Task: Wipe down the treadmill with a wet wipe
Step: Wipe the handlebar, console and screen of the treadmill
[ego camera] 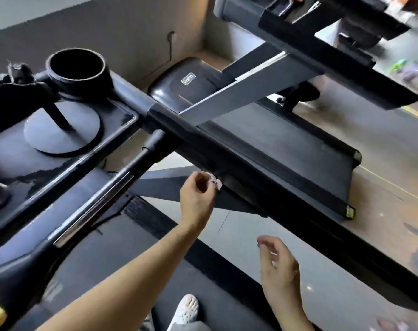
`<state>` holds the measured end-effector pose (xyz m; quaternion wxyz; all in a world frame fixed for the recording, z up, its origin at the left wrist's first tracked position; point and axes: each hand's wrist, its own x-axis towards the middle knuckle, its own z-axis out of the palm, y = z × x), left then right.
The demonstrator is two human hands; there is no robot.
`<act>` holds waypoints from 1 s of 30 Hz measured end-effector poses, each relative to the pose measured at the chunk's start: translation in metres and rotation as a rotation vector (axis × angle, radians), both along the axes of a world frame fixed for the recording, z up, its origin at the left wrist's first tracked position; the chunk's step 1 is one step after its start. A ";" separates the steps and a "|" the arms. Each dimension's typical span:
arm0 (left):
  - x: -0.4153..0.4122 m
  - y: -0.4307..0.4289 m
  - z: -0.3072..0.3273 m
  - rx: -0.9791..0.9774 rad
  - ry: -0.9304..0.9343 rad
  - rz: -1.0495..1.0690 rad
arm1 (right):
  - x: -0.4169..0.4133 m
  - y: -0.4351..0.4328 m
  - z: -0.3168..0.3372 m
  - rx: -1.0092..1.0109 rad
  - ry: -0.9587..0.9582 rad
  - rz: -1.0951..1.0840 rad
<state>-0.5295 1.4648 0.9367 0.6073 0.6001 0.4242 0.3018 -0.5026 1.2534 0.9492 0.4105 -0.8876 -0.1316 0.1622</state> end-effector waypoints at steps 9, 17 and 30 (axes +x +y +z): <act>0.009 -0.044 -0.043 0.512 0.086 -0.339 | 0.040 0.057 -0.060 0.452 0.385 -0.157; 0.012 0.035 -0.055 0.222 -0.068 0.172 | 0.045 0.074 -0.093 0.667 0.428 -0.185; 0.020 0.000 -0.110 1.298 -0.156 -0.277 | 0.064 0.084 -0.131 0.913 0.224 -0.085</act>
